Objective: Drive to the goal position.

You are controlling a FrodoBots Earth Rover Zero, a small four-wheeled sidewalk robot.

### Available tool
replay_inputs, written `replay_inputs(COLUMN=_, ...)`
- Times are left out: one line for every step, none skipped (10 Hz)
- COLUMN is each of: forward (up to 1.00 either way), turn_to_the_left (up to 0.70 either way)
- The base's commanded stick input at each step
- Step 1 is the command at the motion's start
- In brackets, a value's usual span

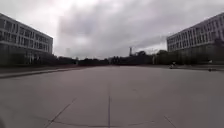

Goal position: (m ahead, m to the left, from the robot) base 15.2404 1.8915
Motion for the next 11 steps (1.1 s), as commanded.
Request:
replay_inputs(forward=0.70, turn_to_the_left=0.00)
replay_inputs(forward=0.70, turn_to_the_left=0.00)
replay_inputs(forward=0.70, turn_to_the_left=0.00)
replay_inputs(forward=0.70, turn_to_the_left=0.00)
replay_inputs(forward=0.70, turn_to_the_left=0.00)
replay_inputs(forward=0.70, turn_to_the_left=0.00)
replay_inputs(forward=0.70, turn_to_the_left=0.00)
replay_inputs(forward=0.70, turn_to_the_left=0.00)
replay_inputs(forward=0.70, turn_to_the_left=0.00)
replay_inputs(forward=0.70, turn_to_the_left=0.00)
replay_inputs(forward=0.70, turn_to_the_left=0.00)
